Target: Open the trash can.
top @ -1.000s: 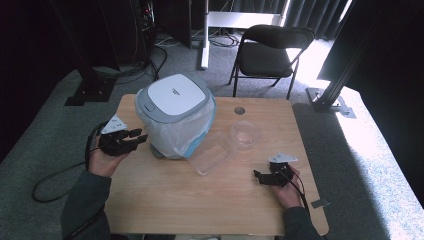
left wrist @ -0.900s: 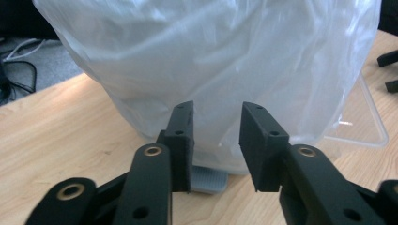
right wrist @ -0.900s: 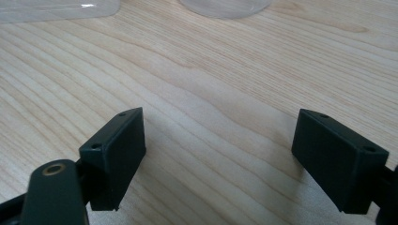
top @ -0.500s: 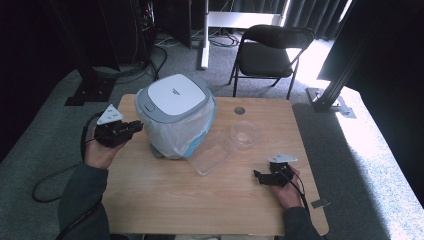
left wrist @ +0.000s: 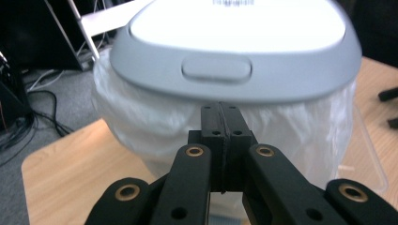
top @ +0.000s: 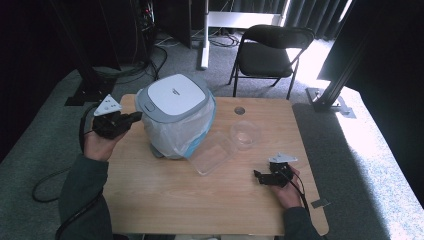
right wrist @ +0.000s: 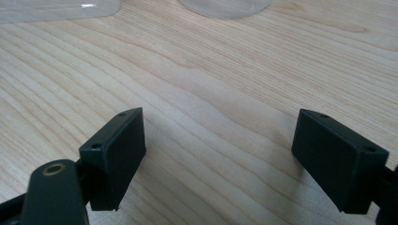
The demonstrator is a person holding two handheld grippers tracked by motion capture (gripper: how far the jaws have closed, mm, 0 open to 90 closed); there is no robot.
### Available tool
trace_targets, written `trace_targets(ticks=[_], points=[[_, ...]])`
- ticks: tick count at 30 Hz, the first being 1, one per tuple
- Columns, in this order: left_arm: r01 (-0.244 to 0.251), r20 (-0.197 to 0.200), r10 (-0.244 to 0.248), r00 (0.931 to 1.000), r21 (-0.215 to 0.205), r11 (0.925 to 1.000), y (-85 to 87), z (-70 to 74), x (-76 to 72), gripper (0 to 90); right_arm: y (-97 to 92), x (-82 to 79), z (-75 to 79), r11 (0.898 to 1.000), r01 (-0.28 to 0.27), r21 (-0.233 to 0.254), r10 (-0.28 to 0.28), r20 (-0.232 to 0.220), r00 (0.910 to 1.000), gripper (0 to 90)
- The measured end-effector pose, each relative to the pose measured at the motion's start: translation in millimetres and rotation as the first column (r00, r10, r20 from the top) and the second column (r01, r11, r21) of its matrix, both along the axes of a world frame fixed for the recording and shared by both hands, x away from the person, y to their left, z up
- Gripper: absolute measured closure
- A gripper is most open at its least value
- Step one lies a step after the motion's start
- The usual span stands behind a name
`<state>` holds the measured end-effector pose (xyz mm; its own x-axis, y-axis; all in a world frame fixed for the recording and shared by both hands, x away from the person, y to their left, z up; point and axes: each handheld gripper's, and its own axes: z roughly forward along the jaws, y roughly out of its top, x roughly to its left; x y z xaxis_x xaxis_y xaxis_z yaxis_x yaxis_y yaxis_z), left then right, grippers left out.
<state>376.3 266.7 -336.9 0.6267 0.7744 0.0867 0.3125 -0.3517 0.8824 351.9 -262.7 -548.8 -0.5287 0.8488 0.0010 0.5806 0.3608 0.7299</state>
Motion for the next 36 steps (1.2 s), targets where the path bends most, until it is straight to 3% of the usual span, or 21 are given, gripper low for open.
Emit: trace_targets(ticks=[7,19,33,36], points=[[0.005,0.030,-0.005,0.9995,-0.029,0.9996,-8.0,14.4,8.0,90.0,0.0,0.0,0.0,1.000,0.000,0.000,0.000,0.000,1.0000,16.8],[0.016,0.009,-0.016,0.9998,-0.066,0.9977,-15.6,9.9,26.1,90.0,0.0,0.0,0.0,1.000,0.000,0.000,0.000,0.000,1.0000,16.8],[0.000,0.006,0.000,1.0000,-0.039,0.9992,-11.2,8.5,25.1,90.0,-0.1,0.1,0.0,1.000,-0.002,-0.001,0.002,0.000,1.0000,16.8],[0.001,0.006,0.000,1.0000,-0.056,0.9985,-8.1,7.6,24.1,80.2,-0.1,0.0,0.1,1.000,0.000,0.000,0.000,0.000,1.0000,16.8]])
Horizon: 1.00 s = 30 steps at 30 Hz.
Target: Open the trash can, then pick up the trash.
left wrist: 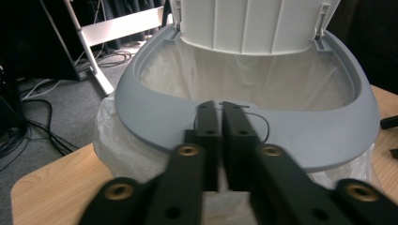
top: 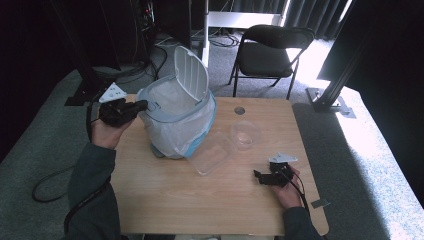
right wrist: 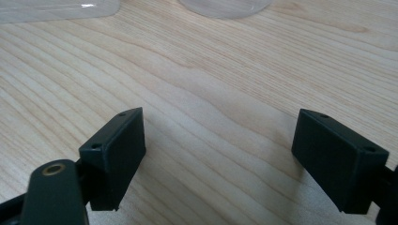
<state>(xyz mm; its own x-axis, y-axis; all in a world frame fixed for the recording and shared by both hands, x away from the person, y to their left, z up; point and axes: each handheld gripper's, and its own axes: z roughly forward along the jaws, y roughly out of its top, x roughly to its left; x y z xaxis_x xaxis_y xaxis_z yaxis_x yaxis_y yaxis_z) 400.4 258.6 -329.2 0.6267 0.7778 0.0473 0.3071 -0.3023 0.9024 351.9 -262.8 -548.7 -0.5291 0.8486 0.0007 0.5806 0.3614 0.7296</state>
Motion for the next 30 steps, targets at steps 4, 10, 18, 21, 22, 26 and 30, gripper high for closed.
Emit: trace_targets(ticks=[4,10,18,21,22,26,30], points=[[-0.003,0.012,0.003,0.9999,-0.024,0.9997,6.9,-3.4,-7.7,69.0,-0.1,0.0,0.0,1.000,0.000,0.000,0.000,0.000,1.0000,16.8],[-0.018,0.016,0.018,0.9997,-0.002,0.9998,18.5,-13.6,-16.7,62.5,0.0,0.0,0.0,1.000,0.000,0.000,0.000,0.000,1.0000,16.8],[0.003,0.010,-0.003,0.9999,0.048,0.9988,24.2,-35.7,-23.4,56.9,-0.1,0.1,-0.1,1.000,-0.001,-0.001,0.001,0.001,1.0000,16.8],[0.009,0.031,-0.011,0.9995,0.050,0.9987,19.4,-40.3,-33.1,54.8,-0.1,0.1,-0.1,1.000,-0.001,-0.001,0.001,0.001,1.0000,16.8],[0.009,0.031,-0.011,0.9995,0.050,0.9987,19.4,-40.3,-33.1,54.8,-0.1,0.1,-0.1,1.000,-0.001,-0.001,0.001,0.001,1.0000,16.8],[0.039,0.041,-0.040,0.9984,0.028,0.9989,7.3,-46.2,-51.3,53.9,0.1,-0.1,0.1,1.000,0.001,0.001,-0.001,-0.002,1.0000,16.8],[0.067,0.036,-0.069,0.9970,0.035,0.9971,-6.5,-52.0,-61.8,54.0,0.1,-0.1,0.1,1.000,0.002,0.000,-0.002,-0.001,1.0000,16.8]])
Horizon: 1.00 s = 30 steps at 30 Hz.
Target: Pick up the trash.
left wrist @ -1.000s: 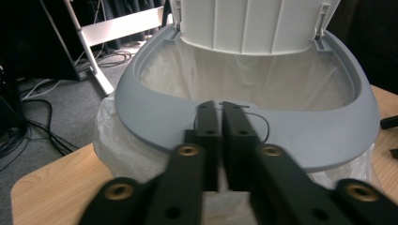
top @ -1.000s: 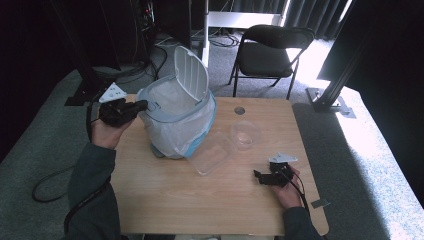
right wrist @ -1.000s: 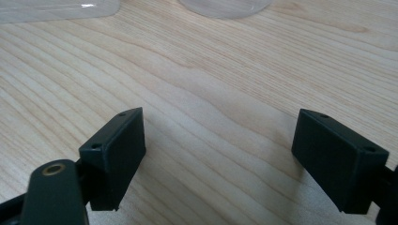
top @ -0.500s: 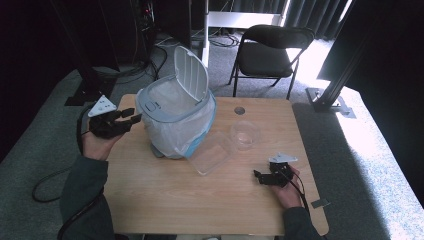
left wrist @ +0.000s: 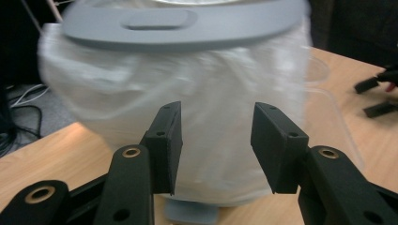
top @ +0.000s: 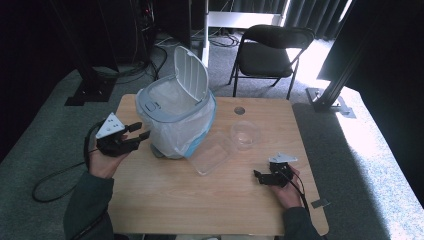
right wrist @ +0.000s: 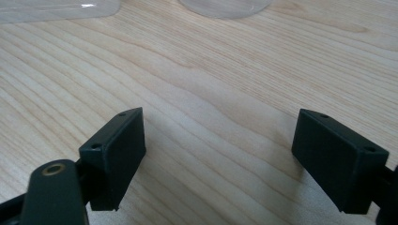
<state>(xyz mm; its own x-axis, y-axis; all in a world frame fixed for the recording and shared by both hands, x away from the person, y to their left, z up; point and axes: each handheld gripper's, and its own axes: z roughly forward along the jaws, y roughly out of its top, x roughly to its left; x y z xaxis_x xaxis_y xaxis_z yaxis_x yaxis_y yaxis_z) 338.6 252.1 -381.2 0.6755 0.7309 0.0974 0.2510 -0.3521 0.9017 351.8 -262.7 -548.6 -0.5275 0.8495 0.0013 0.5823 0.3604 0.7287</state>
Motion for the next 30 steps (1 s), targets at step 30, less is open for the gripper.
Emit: trace_targets(ticks=[30], points=[[0.148,-0.053,-0.145,0.9880,0.056,0.9874,-78.2,-43.0,-10.2,64.8,0.2,-0.3,0.0,1.000,0.002,0.000,-0.002,-0.001,1.0000,16.8]])
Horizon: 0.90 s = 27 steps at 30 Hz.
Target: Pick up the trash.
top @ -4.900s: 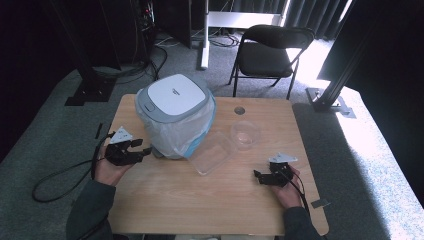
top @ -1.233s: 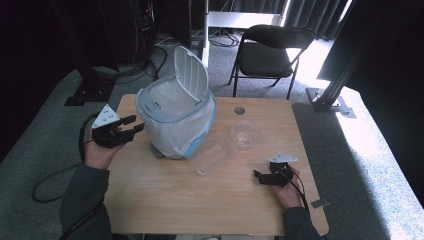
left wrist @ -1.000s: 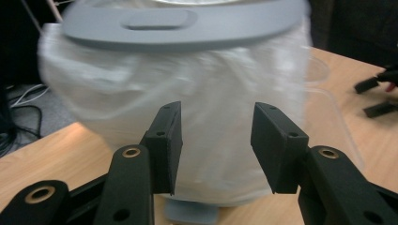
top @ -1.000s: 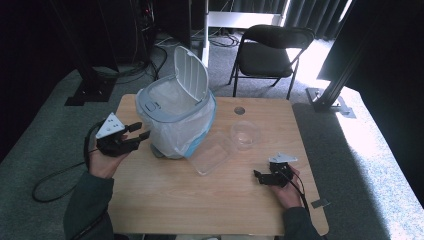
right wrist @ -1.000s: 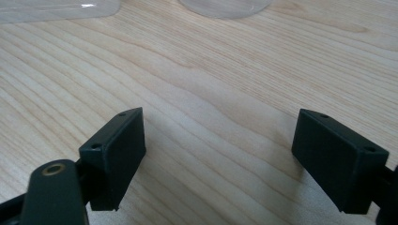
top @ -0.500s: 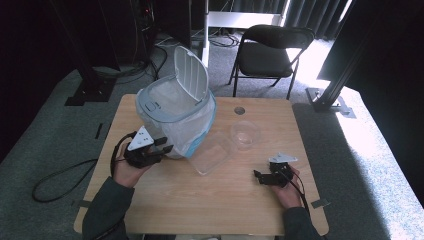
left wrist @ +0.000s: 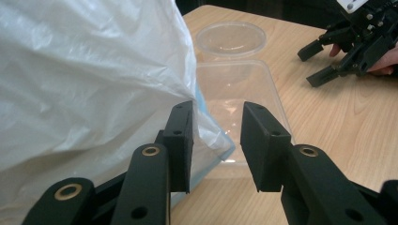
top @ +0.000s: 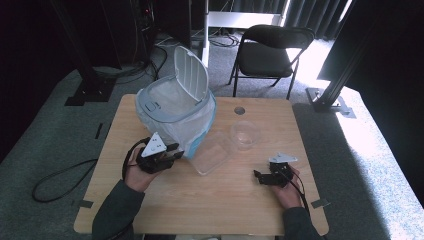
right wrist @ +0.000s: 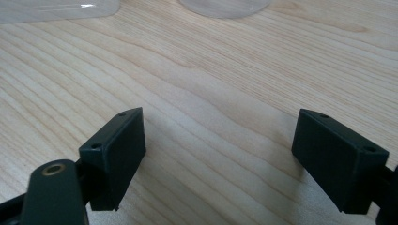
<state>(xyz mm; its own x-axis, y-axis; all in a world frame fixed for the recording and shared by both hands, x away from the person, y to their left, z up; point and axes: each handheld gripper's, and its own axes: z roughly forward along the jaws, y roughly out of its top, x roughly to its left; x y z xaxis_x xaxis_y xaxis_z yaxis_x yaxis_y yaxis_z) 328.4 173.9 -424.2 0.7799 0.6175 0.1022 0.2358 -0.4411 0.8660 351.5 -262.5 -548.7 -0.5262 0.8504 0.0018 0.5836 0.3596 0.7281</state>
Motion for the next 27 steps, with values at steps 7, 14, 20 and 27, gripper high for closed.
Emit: trace_targets(ticks=[7,14,20,27], points=[[0.021,0.027,-0.020,0.9994,-0.012,0.9997,0.3,8.7,-15.1,64.4,0.0,0.0,0.0,1.000,0.000,0.000,0.000,0.000,1.0000,16.8],[0.058,-0.002,-0.058,0.9983,0.022,0.9980,-15.9,4.5,-9.6,66.5,0.0,-0.1,0.0,1.000,0.001,0.000,-0.001,0.000,1.0000,16.8],[0.063,-0.042,-0.062,0.9972,0.017,0.9979,-26.9,-9.7,4.2,70.7,0.1,-0.1,0.0,1.000,0.001,0.001,-0.001,-0.001,1.0000,16.8],[0.056,-0.054,-0.054,0.9971,0.049,0.9972,-38.5,-23.1,14.5,79.2,0.1,-0.1,0.0,1.000,0.001,0.001,-0.001,-0.001,1.0000,16.7]])
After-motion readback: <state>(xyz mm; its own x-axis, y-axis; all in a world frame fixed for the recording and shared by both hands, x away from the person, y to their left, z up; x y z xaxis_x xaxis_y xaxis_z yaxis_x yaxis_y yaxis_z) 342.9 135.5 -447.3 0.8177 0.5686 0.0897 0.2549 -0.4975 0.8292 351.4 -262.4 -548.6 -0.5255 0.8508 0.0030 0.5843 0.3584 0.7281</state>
